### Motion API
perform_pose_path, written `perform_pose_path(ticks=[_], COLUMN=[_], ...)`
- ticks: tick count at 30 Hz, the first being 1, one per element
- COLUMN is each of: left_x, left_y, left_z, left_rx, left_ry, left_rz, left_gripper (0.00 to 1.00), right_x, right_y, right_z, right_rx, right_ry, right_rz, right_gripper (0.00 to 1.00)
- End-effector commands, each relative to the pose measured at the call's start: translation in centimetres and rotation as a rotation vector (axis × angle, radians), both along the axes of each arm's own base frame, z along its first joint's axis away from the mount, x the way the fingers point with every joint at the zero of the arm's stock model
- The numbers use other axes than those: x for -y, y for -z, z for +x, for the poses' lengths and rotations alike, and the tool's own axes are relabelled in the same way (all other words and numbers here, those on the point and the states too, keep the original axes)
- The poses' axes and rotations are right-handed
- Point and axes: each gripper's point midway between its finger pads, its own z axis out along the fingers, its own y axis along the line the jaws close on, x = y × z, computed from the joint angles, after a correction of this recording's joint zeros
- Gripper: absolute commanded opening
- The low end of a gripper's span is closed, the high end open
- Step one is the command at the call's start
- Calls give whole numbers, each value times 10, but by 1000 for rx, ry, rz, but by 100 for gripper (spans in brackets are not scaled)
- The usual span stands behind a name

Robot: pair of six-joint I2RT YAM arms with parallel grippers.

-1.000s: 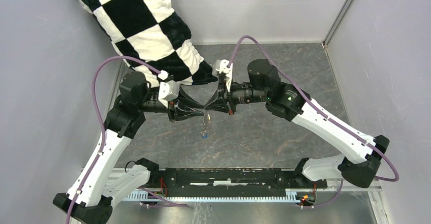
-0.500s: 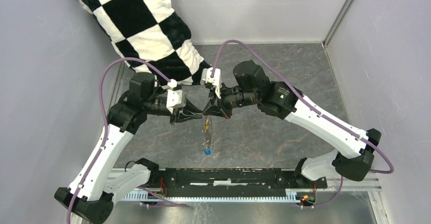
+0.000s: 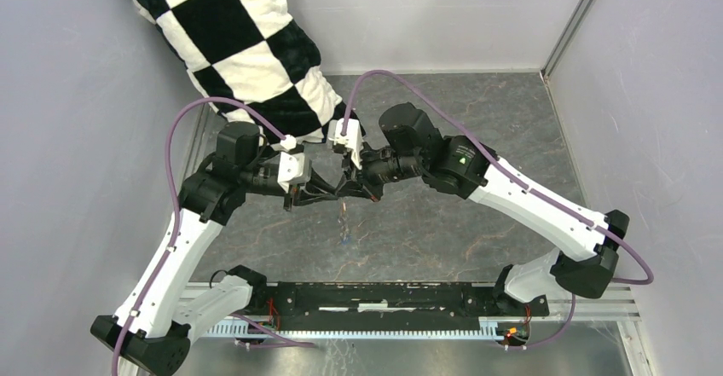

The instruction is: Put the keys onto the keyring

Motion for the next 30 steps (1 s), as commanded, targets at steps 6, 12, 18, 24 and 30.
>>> perform_pose_path(ticks=[6, 12, 18, 24, 30], left_x=[-1, -2, -2, 2, 9], left_y=[-11, -7, -8, -20, -51], left_z=[-11, -11, -11, -15, -14], left_rx=[81, 81, 85, 27, -8], left_ry=[60, 56, 59, 67, 51], left_rz=[-15, -6, -6, -51, -150], left_gripper=[3, 2, 2, 2, 2], right_x=[-7, -6, -7, 10, 35], right_y=[-26, -33, -40, -67, -59], right_z=[-2, -2, -5, -1, 2], right_rx=[50, 60, 49, 64, -6], right_ry=[-17, -13, -15, 40, 76], right_rz=[57, 68, 96, 244, 335], right_gripper=[0, 0, 14, 43, 54])
